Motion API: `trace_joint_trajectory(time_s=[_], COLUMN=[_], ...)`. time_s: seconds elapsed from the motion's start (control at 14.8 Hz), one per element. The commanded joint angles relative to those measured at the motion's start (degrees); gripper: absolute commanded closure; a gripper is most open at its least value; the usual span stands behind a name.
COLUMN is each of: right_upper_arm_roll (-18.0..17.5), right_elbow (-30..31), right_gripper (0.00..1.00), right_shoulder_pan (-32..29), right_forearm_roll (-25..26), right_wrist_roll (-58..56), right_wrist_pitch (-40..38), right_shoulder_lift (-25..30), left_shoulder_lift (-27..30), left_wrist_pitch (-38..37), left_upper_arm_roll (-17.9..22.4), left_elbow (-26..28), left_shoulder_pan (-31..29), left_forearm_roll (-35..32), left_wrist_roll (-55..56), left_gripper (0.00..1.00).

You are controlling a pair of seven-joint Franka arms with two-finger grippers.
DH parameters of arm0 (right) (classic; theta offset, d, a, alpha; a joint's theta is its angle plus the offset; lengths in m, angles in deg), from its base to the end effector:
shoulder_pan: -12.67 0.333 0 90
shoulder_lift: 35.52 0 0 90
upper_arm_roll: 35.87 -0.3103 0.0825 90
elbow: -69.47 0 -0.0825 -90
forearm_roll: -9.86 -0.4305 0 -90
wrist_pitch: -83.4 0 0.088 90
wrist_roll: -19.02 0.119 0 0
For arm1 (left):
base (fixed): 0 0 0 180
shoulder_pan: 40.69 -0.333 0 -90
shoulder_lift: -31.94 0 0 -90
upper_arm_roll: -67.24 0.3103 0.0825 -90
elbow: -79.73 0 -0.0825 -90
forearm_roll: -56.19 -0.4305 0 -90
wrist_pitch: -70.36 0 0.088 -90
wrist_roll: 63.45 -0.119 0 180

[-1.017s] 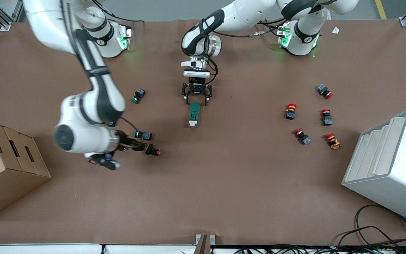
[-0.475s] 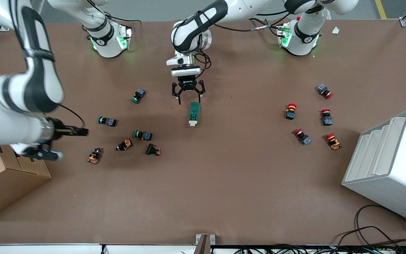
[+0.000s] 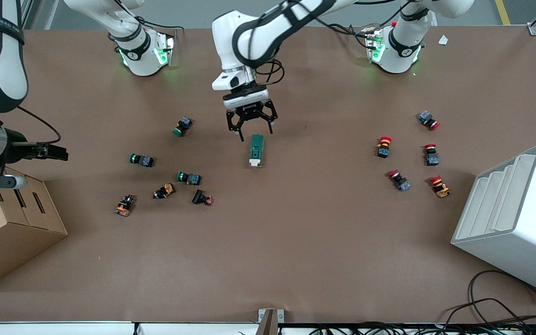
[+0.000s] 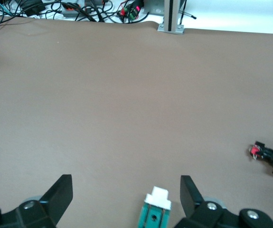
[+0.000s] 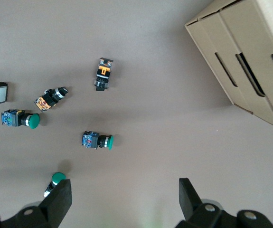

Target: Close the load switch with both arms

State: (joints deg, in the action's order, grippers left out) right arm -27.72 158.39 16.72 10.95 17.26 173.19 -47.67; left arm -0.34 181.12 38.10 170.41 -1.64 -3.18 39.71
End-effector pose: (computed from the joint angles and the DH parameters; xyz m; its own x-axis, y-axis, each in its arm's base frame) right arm 0.6456 -0.0420 0.4847 0.9799 -0.0423 -0.1949 -0.0346 -0.9985 0.0425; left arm 0.3733 -0.6254 0.3095 0.7692 0.1396 0.6235 0.2362 -0.9688 -0.0745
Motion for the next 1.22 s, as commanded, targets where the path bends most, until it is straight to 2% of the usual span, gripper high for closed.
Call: trace_joint_trajectory(time_s=[0.0,0.27,0.68,0.81,0.88,1.15], right_upper_arm_roll=[-1.13,-1.21,-1.39,-1.48,-1.56,-1.65], right_elbow=[-4.8,-7.27,-8.77,-8.77,-8.77,-8.86], right_gripper=[0.0,0.0,0.0,0.0,0.0,0.0], right_shoulder_pan=[-1.84,-4.65,-5.18,-4.66,-4.39,-4.22], right_forearm_roll=[1.29,0.68,0.32,0.23,0.14,0.32], right_wrist_roll=[-0.88,-4.74,-4.83,-4.31,-4.31,-3.96], right_wrist_pitch=[-2.24,-3.21,-3.48,-4.18,-4.27,-6.2], right_shoulder_lift=[0.02,-0.25,-0.6,-0.6,-0.6,-0.6], left_shoulder_lift=[3.97,8.45,15.56,19.77,21.28,25.85], left_wrist_pitch=[-3.25,-13.09,-14.78,-15.22,-15.66,-20.66], left_upper_arm_roll=[-0.13,-0.21,-0.3,0.04,1.62,13.29], left_elbow=[-4.7,-10.25,-10.26,-9.82,-9.21,-9.12], left_shoulder_pan=[-5.45,-13.89,-25.32,-30.5,-31.31,-31.49], left_forearm_roll=[9.59,18.13,25.43,32.87,36.39,45.54], left_wrist_roll=[-12.49,-35.69,-51.63,-57.86,-60.67,-74.64], left_gripper=[0.0,0.0,0.0,0.0,0.0,0.0])
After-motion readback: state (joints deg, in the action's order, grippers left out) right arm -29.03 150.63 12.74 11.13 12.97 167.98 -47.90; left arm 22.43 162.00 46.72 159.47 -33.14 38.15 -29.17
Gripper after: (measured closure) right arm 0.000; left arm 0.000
